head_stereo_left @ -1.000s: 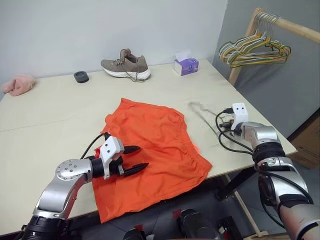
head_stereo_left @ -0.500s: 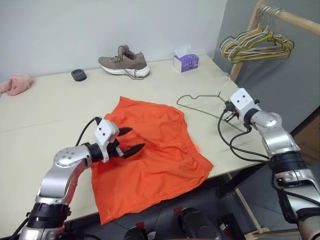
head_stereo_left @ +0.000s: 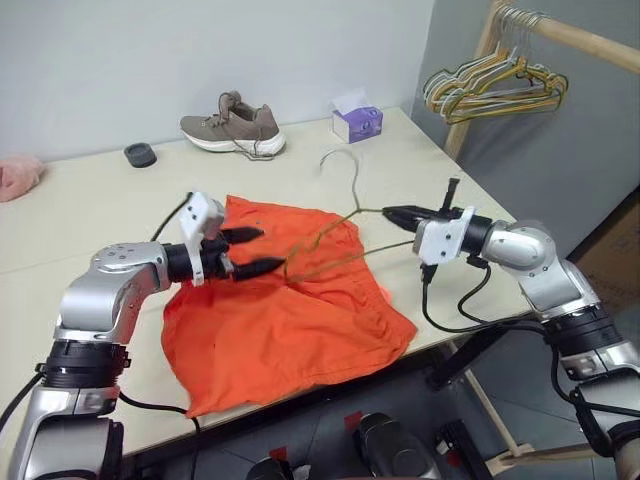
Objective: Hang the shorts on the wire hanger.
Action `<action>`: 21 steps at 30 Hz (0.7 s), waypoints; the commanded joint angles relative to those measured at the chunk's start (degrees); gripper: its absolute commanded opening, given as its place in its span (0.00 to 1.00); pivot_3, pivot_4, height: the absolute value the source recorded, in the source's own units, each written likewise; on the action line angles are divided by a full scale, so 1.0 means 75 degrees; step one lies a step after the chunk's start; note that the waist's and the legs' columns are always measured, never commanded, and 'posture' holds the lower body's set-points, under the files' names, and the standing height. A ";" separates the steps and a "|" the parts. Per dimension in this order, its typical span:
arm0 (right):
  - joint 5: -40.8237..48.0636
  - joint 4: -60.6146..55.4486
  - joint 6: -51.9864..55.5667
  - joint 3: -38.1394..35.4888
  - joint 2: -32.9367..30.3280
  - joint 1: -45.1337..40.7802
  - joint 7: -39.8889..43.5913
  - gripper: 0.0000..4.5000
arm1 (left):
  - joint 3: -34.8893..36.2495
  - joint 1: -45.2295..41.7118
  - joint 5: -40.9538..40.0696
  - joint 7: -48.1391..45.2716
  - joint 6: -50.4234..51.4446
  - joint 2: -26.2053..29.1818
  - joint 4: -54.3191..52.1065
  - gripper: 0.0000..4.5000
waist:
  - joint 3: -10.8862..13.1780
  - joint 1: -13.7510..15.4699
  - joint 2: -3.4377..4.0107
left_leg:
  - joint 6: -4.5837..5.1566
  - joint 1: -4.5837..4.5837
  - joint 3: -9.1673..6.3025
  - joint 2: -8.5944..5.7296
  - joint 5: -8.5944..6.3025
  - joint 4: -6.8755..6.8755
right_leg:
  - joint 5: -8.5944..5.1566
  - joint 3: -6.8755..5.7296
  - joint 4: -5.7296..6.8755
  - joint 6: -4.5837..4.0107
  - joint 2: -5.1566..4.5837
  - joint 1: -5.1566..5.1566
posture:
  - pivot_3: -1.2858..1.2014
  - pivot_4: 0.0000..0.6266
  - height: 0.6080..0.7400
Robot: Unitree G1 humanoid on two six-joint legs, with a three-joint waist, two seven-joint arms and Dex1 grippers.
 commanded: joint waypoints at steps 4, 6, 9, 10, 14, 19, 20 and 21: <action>0.0153 -0.0321 -0.0314 -0.0027 0.0232 -0.0433 0.0296 0.00 | -0.0475 0.0052 -0.0188 -0.1138 0.0213 0.0248 -0.0602 1.00 | 0.0000 -0.0027 0.0000 | 0.0000 0.0001 0.0000 0.0002 0.0000 0.0000 | 0.0001 0.0000 0.0003 0.0002 0.0000 0.0000 | 0.41 0.11 1.00; 0.0182 -0.0338 -0.0335 -0.0037 0.0277 -0.0445 0.0336 0.00 | -0.0510 0.0083 -0.0142 -0.1232 0.0158 0.0239 -0.0611 1.00 | 0.0000 -0.0028 0.0000 | 0.0000 0.0003 0.0000 0.0002 0.0000 0.0000 | 0.0001 0.0001 0.0003 0.0001 0.0000 0.0000 | 0.41 0.11 1.00; 0.0234 -0.0392 -0.0324 -0.0077 0.0349 -0.0457 0.0388 0.00 | -0.0536 0.0064 -0.0031 -0.1167 0.0133 0.0161 -0.0495 0.96 | 0.0000 -0.0024 0.0000 | 0.0000 0.0003 0.0002 0.0002 0.0000 0.0001 | 0.0001 0.0004 0.0003 0.0001 0.0000 0.0000 | 0.41 0.11 1.00; 0.0281 -0.0430 -0.0302 -0.0096 0.0384 -0.0460 0.0397 0.00 | -0.0564 0.0058 0.0055 -0.1096 0.0092 0.0118 -0.0420 0.91 | 0.0000 -0.0024 -0.0001 | 0.0000 0.0003 0.0002 0.0002 0.0000 0.0001 | 0.0001 0.0005 0.0003 0.0002 0.0000 0.0000 | 0.41 0.11 1.00; 0.0374 -0.0575 -0.0214 -0.0145 0.0467 -0.0423 0.0442 0.00 | -0.0768 0.0291 0.0348 -0.1260 -0.0174 0.0206 -0.0393 0.68 | 0.0000 -0.0029 0.0000 | 0.0000 0.0007 0.0002 0.0002 0.0000 0.0001 | 0.0001 0.0005 0.0005 0.0001 0.0000 0.0001 | 0.41 0.11 1.00; 0.0528 -0.0789 -0.0053 -0.0169 0.0569 -0.0337 0.0488 0.00 | -0.0806 0.0517 0.0441 -0.1231 -0.0325 0.0154 -0.0506 0.34 | 0.0000 -0.0015 -0.0001 | 0.0000 0.0005 0.0004 0.0002 0.0000 0.0002 | 0.0001 0.0008 0.0005 0.0002 0.0000 0.0001 | 0.41 0.11 1.00; 0.0556 -0.0819 -0.0011 -0.0170 0.0581 -0.0328 0.0499 0.00 | -0.0804 0.0531 0.0436 -0.1224 -0.0332 0.0143 -0.0513 0.26 | 0.0000 -0.0015 -0.0001 | 0.0000 0.0005 0.0004 0.0002 0.0000 0.0002 | 0.0001 0.0009 0.0005 0.0001 0.0000 0.0001 | 0.41 0.11 1.00; 0.0632 -0.0884 0.0043 -0.0169 0.0598 -0.0301 0.0533 0.00 | -0.0784 0.0547 0.0417 -0.1201 -0.0346 0.0113 -0.0527 0.20 | 0.0000 -0.0015 -0.0001 | 0.0000 0.0006 0.0004 0.0002 0.0000 0.0002 | 0.0001 0.0008 0.0006 0.0001 0.0000 0.0001 | 0.41 0.11 1.00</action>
